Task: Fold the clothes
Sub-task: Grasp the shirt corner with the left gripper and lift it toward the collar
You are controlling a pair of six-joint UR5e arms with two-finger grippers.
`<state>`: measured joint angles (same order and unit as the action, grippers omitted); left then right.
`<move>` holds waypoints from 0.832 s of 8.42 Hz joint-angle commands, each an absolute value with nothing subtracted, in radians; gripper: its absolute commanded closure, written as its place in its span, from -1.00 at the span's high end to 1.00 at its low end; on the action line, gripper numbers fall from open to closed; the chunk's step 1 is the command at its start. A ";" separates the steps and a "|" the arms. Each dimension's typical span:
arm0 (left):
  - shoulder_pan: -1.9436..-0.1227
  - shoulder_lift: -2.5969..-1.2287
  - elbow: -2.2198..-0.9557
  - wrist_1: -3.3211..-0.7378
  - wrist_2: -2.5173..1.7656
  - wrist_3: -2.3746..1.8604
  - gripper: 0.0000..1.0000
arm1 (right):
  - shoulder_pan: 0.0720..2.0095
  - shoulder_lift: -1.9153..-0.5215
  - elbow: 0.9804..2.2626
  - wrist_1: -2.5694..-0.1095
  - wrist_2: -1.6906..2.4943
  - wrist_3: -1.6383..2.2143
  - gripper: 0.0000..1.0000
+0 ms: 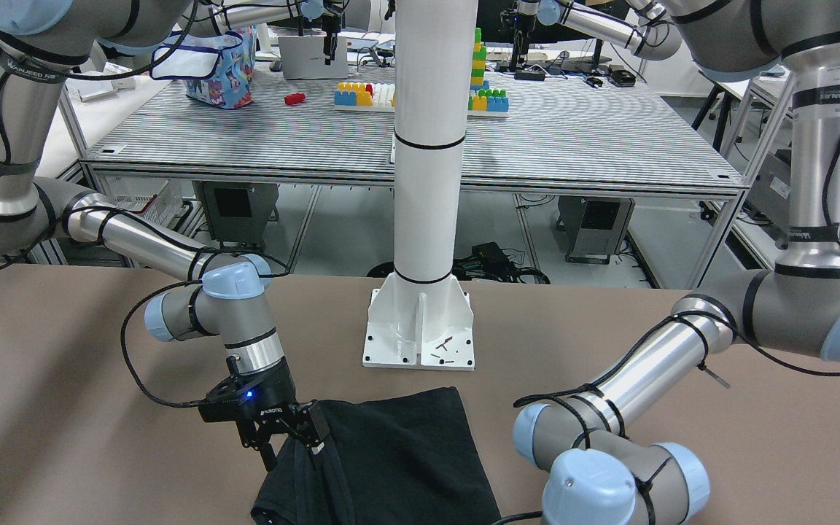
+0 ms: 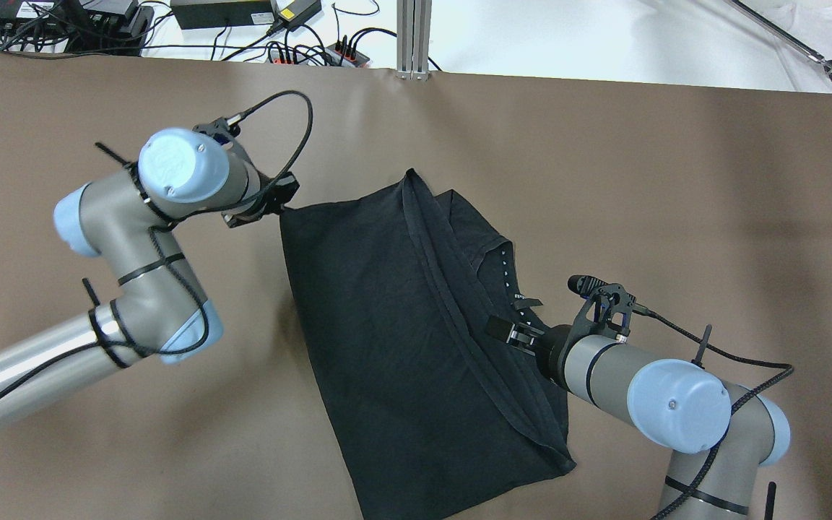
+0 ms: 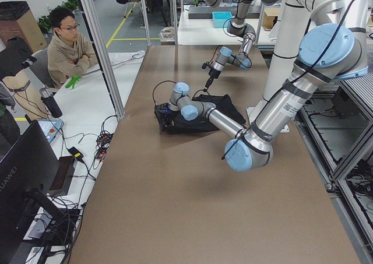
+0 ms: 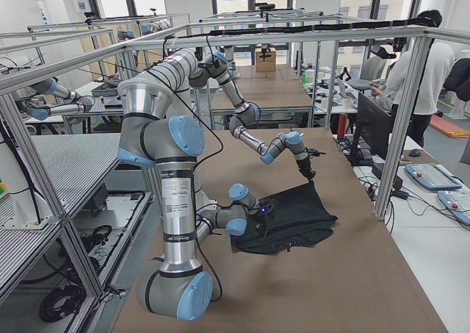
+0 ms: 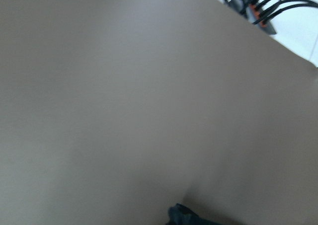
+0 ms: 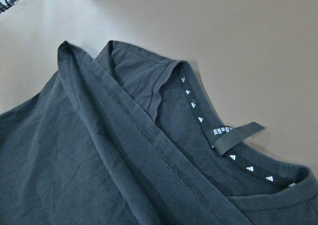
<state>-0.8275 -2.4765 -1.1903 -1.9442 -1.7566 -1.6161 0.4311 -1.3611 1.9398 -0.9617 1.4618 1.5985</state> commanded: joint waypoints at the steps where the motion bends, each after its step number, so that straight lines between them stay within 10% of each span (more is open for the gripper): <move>1: -0.845 -2.738 -0.838 -2.070 -1.749 -1.594 -1.00 | 0.431 -1.361 1.936 -0.962 1.460 1.598 0.90; 7: -0.857 -2.827 -0.669 -2.161 -1.733 -1.594 -1.00 | 0.422 -1.342 1.921 -0.977 1.456 1.603 0.89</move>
